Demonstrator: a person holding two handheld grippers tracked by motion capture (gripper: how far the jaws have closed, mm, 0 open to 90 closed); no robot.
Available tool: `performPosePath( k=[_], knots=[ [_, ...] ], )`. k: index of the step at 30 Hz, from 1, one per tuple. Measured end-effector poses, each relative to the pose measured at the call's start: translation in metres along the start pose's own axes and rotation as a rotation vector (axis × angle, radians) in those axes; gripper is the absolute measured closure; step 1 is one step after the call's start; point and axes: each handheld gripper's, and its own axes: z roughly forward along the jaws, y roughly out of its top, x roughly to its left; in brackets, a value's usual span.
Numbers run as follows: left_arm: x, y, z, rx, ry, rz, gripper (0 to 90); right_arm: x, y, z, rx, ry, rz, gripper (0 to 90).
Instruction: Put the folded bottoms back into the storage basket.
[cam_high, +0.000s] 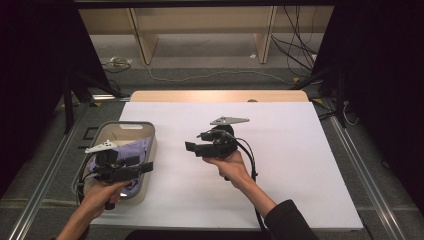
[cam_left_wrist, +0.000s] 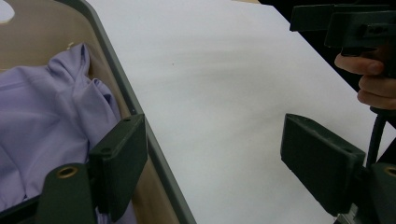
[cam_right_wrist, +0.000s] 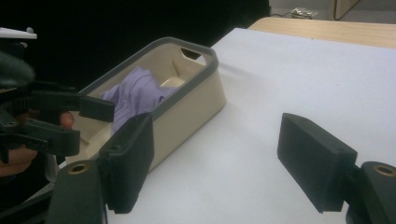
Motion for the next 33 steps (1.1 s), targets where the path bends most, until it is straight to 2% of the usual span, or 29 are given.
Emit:
performPosePath(
  k=[15,29,33],
  knots=[
    [-0.014,-0.007,0.008,-0.023,-0.02,0.061,20.9,0.004,-0.008,-0.011,-0.02,-0.003,-0.039,22.7],
    [-0.026,-0.011,0.012,-0.05,-0.039,0.106,19.8,-0.003,-0.02,-0.032,-0.057,-0.027,-0.033,21.4],
    [-0.029,-0.013,0.013,-0.059,-0.056,0.118,19.2,-0.003,-0.023,-0.036,-0.062,-0.033,-0.037,21.4]
  ],
)
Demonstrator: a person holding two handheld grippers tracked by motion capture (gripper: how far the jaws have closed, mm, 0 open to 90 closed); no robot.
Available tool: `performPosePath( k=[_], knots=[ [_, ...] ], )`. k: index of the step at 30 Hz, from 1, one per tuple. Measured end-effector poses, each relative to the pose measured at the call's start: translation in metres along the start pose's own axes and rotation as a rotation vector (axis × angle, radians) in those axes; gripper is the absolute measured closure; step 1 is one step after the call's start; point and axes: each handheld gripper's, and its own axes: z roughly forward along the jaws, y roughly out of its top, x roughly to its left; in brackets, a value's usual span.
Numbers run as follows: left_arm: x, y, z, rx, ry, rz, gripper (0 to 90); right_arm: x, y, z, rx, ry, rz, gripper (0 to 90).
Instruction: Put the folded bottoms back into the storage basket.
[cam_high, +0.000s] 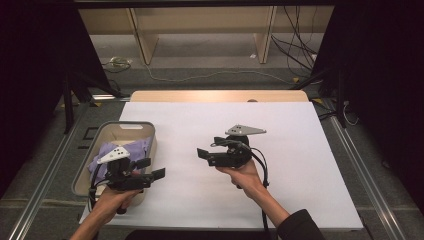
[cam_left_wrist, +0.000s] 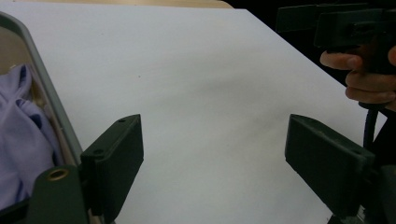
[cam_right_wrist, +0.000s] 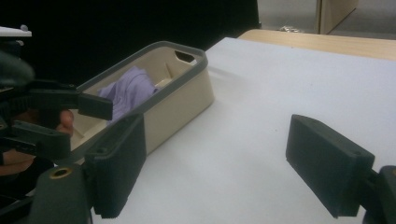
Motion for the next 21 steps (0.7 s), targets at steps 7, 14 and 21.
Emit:
performPosePath(
  k=[7,14,21],
  knots=[
    [-0.007,-0.003,0.003,-0.012,-0.014,0.048,17.7,0.003,-0.004,-0.007,-0.008,-0.019,-0.05,21.4],
    [-0.013,-0.004,0.005,-0.019,-0.023,0.083,16.9,0.004,-0.009,-0.014,-0.011,-0.028,-0.057,21.4],
    [-0.018,-0.006,0.007,-0.023,-0.031,0.106,16.6,0.003,-0.014,-0.022,-0.014,-0.04,-0.061,21.4]
  ],
)
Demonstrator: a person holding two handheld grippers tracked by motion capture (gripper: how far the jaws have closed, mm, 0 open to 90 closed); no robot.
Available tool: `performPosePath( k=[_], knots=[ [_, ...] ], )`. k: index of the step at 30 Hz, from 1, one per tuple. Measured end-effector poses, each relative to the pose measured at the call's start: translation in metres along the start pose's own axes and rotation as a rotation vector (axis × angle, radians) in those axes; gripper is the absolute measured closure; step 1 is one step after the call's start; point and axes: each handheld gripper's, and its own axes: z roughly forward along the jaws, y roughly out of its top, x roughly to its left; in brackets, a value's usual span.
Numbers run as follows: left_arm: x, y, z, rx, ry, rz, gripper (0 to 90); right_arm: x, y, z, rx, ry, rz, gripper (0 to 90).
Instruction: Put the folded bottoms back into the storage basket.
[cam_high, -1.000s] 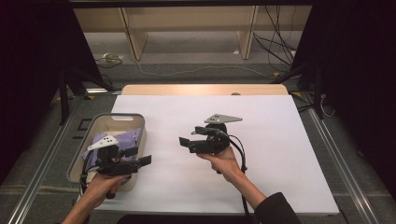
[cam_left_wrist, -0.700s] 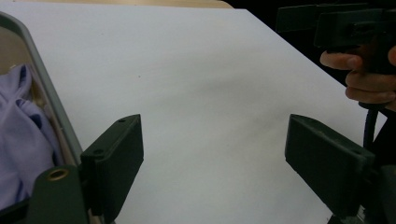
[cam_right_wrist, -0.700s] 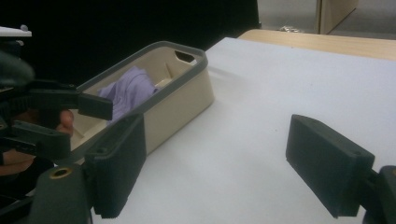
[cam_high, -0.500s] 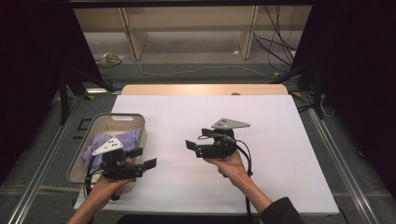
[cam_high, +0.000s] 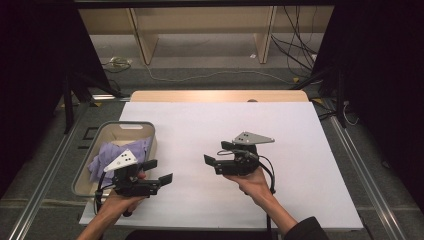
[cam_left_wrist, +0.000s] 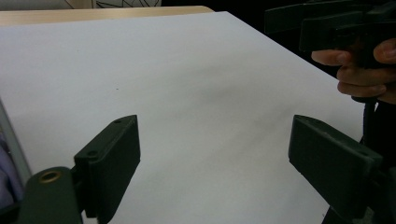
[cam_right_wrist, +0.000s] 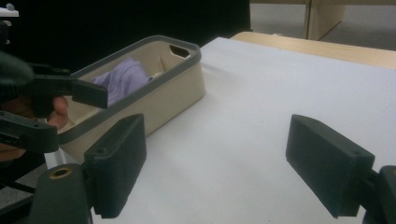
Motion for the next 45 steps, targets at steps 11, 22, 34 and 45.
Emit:
performPosePath(
  k=[11,22,34,45],
  knots=[
    [-0.005,-0.003,0.002,-0.007,-0.007,0.029,16.2,-0.001,-0.009,-0.011,0.003,-0.019,-0.012,21.3],
    [-0.011,-0.005,0.005,-0.007,-0.031,0.052,16.0,0.002,-0.021,-0.017,0.028,-0.028,-0.026,20.9],
    [-0.018,-0.009,0.008,0.003,-0.045,0.072,15.9,0.004,-0.034,-0.022,0.038,-0.031,-0.031,20.8],
    [-0.025,-0.012,0.011,0.01,-0.064,0.087,15.8,0.001,-0.039,-0.039,0.004,-0.064,-0.032,20.9]
  ],
)
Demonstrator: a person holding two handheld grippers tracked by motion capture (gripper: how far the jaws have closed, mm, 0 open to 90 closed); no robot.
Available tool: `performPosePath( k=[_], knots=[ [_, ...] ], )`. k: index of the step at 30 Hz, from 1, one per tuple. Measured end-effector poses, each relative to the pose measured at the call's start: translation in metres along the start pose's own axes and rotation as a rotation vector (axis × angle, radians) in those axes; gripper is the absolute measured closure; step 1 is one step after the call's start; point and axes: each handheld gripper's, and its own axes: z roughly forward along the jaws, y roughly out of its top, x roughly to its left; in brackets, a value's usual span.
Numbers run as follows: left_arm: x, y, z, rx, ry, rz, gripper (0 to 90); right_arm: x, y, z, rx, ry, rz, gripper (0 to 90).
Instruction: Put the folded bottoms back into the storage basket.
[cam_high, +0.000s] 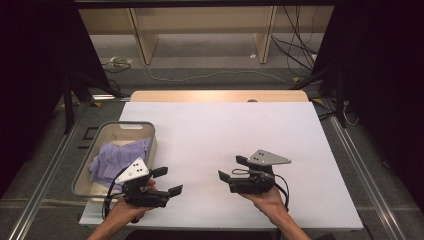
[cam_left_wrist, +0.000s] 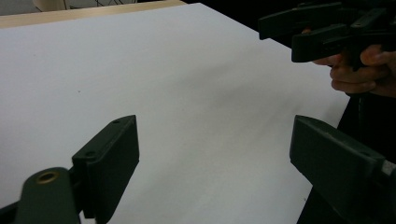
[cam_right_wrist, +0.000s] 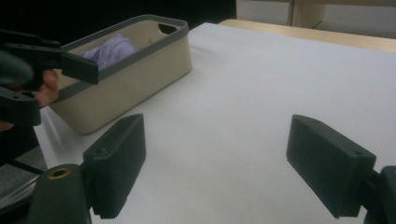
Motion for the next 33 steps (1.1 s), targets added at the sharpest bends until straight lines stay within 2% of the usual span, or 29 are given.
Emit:
performPosePath(
  k=[10,21,33],
  knots=[
    [-0.003,-0.001,-0.001,-0.018,0.004,0.024,15.8,-0.003,-0.004,-0.012,-0.015,-0.019,-0.001,20.2],
    [-0.005,-0.001,-0.002,-0.031,-0.007,0.022,15.7,-0.002,-0.01,-0.022,0.0,-0.033,0.004,19.6],
    [-0.008,-0.004,0.001,-0.02,-0.016,0.015,15.7,-0.002,-0.014,-0.034,-0.015,-0.043,0.015,19.4]
  ],
)
